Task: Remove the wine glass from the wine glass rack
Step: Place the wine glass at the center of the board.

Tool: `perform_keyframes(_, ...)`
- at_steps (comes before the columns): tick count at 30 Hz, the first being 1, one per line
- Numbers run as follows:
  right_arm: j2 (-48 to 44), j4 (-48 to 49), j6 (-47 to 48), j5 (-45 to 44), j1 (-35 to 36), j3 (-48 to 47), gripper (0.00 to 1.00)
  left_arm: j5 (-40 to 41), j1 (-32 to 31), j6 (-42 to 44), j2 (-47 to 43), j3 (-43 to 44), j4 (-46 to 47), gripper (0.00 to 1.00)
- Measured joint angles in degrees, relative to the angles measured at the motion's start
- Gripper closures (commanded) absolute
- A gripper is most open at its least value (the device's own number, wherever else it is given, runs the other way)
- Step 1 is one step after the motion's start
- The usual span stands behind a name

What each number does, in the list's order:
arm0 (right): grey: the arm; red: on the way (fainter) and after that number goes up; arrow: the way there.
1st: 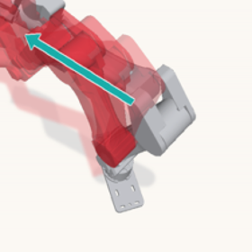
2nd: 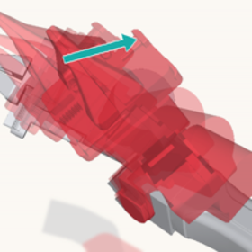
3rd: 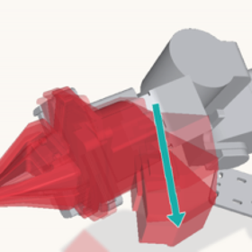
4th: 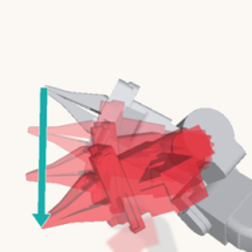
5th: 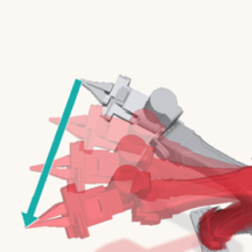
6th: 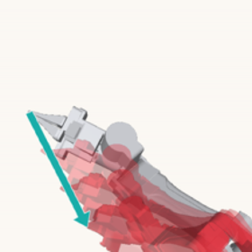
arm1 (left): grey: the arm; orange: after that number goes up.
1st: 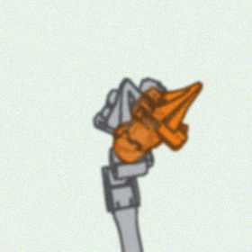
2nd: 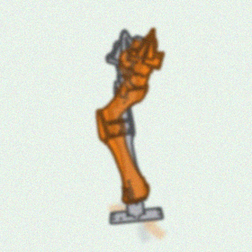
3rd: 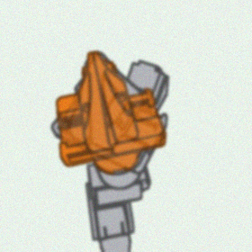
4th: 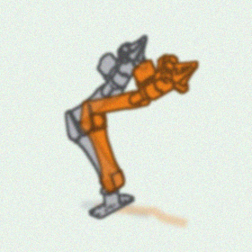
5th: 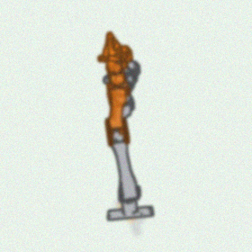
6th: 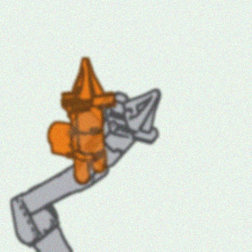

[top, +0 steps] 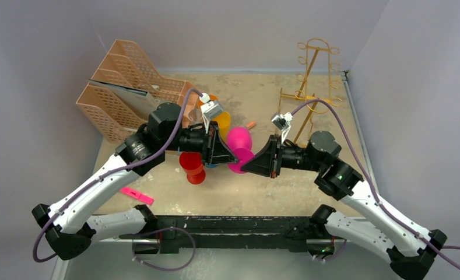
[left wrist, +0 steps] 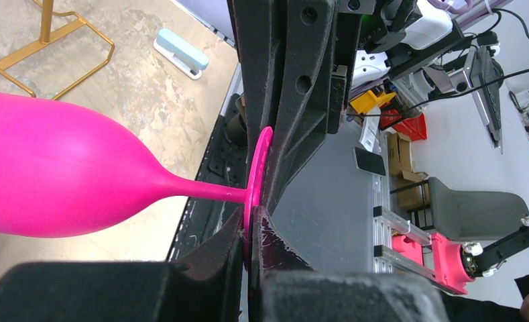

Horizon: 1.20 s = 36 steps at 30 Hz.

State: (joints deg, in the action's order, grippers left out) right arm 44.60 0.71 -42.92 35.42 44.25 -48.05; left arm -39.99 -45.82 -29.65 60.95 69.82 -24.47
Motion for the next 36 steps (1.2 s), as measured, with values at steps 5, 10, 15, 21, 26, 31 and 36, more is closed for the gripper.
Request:
perform_keyframes(5,-0.1,1.7,-0.2,0.2,0.0,1.0,1.0,-0.2,0.0,-0.1,0.0,-0.1,-0.1,0.89)
perform_keyframes(10,-1.0,2.3,1.1,0.5,0.0,1.7,1.0,0.2,0.0,0.3,0.0,0.0,-1.7,0.48)
perform_keyframes(15,-1.2,1.3,6.2,5.0,0.0,1.7,1.0,1.1,0.0,1.3,0.0,0.9,-4.7,0.27)
perform_keyframes(21,-0.1,-7.2,16.6,8.0,0.0,0.5,1.0,5.2,0.0,4.6,-0.6,4.5,-11.5,0.2)
perform_keyframes(26,1.5,-11.8,24.4,9.2,0.0,0.3,1.0,6.2,1.0,6.9,-0.7,8.5,-16.3,0.19)
perform_keyframes(31,0.0,-14.6,37.1,11.0,0.0,0.4,1.0,4.8,6.8,7.8,-0.8,8.7,-18.9,0.19)
perform_keyframes(36,-3.1,-20.1,53.6,14.1,0.0,0.4,1.0,3.4,10.5,7.8,-0.8,8.7,-19.9,0.19)
